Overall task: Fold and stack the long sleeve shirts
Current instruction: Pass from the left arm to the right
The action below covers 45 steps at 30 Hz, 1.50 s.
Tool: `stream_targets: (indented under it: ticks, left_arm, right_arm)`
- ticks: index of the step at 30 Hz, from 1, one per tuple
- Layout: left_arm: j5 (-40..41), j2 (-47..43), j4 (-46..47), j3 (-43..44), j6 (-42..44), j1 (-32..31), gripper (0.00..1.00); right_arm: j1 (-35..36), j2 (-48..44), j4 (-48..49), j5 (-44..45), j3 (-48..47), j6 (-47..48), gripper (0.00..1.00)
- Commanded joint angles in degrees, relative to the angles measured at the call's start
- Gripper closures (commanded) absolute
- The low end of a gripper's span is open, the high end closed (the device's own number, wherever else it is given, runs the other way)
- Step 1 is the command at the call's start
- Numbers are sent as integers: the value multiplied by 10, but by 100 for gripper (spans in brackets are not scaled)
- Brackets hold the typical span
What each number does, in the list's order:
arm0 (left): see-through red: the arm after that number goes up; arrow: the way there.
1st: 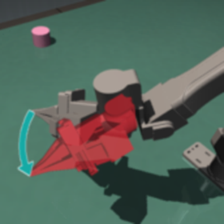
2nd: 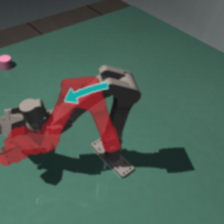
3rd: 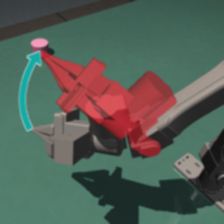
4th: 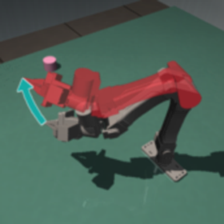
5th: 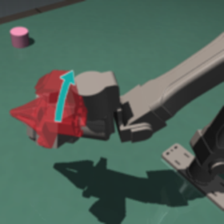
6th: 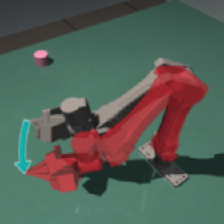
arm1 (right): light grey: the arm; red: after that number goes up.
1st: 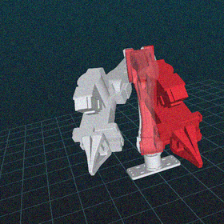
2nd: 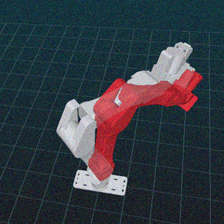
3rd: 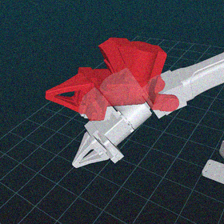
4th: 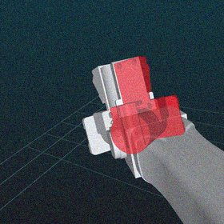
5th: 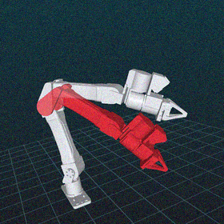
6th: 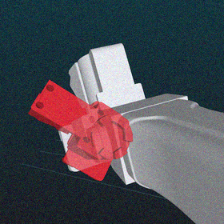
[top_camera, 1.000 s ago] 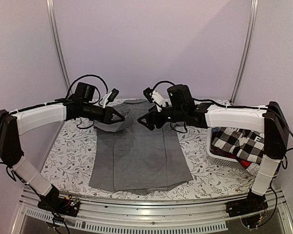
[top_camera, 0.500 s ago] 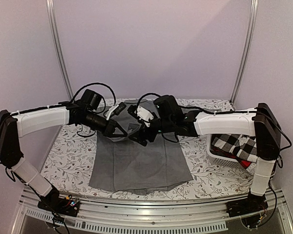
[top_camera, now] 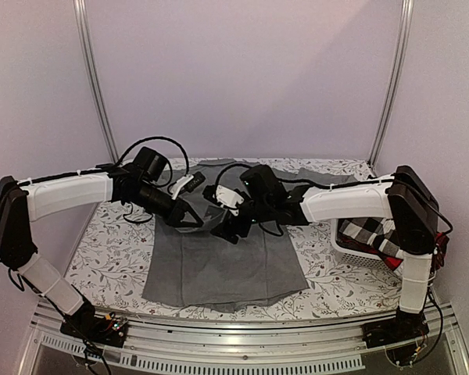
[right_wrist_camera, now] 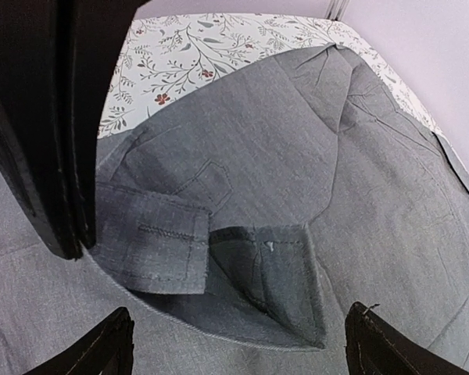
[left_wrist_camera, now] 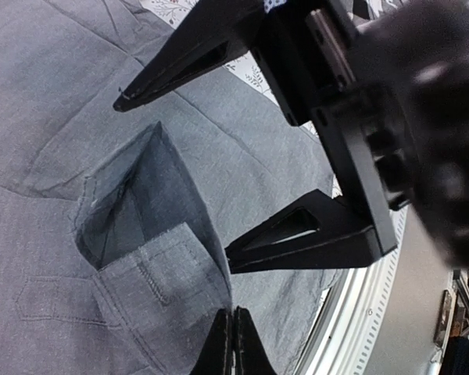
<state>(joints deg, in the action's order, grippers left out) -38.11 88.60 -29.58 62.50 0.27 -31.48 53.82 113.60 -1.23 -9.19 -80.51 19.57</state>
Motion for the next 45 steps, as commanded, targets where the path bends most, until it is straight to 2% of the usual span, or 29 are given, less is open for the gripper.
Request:
stream_targets:
  ticks: [1,4,8,19,21,28,32,35,40,45]
  left_arm:
    - [8,-5,-12,-2,17,-7,100]
    - [16,-9,-10,-4,18,-7,100]
    - [24,-14,-1,-6,16,-6,100]
    - [40,-12,26,-4,4,5,100]
    - [36,-14,28,-4,4,8,100]
    - [31,-11,40,-8,-1,9,100]
    - [34,-17,68,-21,-34,10,100]
    - [40,-26,88,-33,-53,11,100]
    - [88,-47,112,-57,-99,16,100]
    - [131,-83,148,-94,-157,27,98]
  right_arm:
    - [-5,21,4,-7,-18,15,8]
    - [-4,25,8,-31,-20,15,11]
    - [-5,27,33,-43,-20,5,20]
    - [5,0,56,-43,20,-32,58]
    - [6,1,57,-47,22,-42,60]
    - [12,12,64,-44,-1,-77,60]
    - [12,20,69,-40,-9,-94,61]
    - [12,21,72,-32,-10,-107,71]
    - [12,23,65,7,-21,-131,99]
    - [11,22,58,49,-35,-154,100]
